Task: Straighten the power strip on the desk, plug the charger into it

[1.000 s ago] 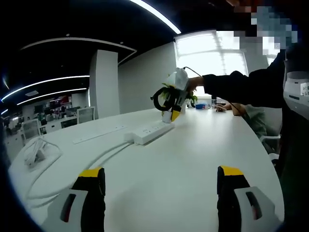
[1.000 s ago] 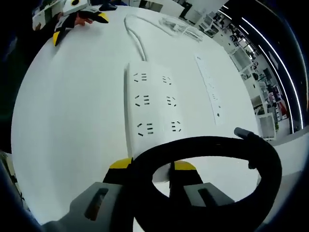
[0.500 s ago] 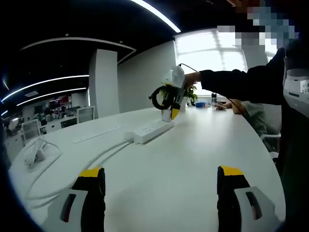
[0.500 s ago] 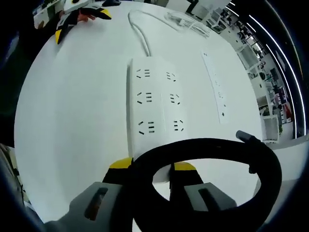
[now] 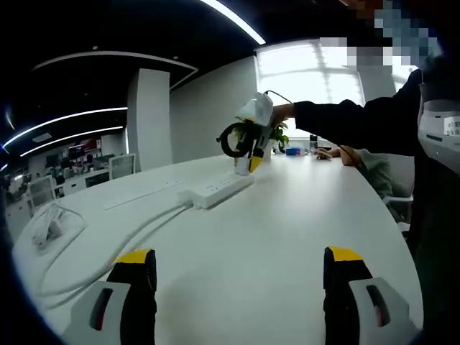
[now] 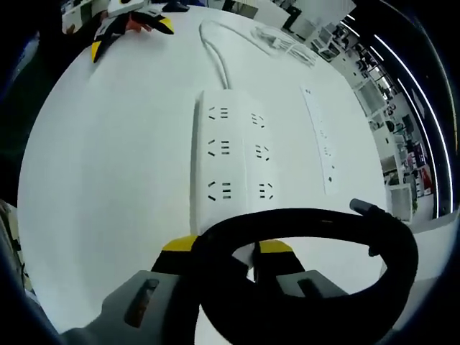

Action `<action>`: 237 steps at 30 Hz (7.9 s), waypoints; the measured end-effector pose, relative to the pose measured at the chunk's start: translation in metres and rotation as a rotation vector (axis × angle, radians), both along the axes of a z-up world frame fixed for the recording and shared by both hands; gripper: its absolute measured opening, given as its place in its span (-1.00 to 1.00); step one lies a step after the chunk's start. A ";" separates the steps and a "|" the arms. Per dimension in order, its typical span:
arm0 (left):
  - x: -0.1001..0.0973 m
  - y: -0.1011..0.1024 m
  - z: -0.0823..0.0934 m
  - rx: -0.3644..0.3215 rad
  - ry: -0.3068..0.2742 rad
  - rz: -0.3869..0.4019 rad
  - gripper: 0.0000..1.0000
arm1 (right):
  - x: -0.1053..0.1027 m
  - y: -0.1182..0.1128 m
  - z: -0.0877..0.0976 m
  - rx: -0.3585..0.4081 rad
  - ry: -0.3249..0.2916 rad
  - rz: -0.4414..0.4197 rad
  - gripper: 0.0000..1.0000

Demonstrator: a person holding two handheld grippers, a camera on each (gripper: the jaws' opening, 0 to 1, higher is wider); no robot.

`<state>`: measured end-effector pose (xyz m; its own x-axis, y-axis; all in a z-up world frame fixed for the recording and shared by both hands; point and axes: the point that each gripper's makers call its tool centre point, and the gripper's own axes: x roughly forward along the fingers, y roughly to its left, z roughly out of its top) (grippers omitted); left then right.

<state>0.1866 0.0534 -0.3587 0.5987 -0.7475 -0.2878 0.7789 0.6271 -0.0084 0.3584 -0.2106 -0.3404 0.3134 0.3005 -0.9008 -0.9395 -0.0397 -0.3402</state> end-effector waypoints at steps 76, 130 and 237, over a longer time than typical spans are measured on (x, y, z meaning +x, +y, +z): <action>0.000 -0.003 -0.006 0.012 0.039 -0.021 0.98 | -0.053 -0.029 0.014 0.738 -0.117 -0.390 0.35; -0.001 -0.027 0.020 0.079 0.010 -0.070 0.98 | -0.126 -0.061 0.009 1.048 -0.134 -0.579 0.90; 0.120 -0.123 0.020 0.366 0.096 -0.404 0.98 | -0.156 -0.050 0.014 0.980 -0.215 -0.557 0.88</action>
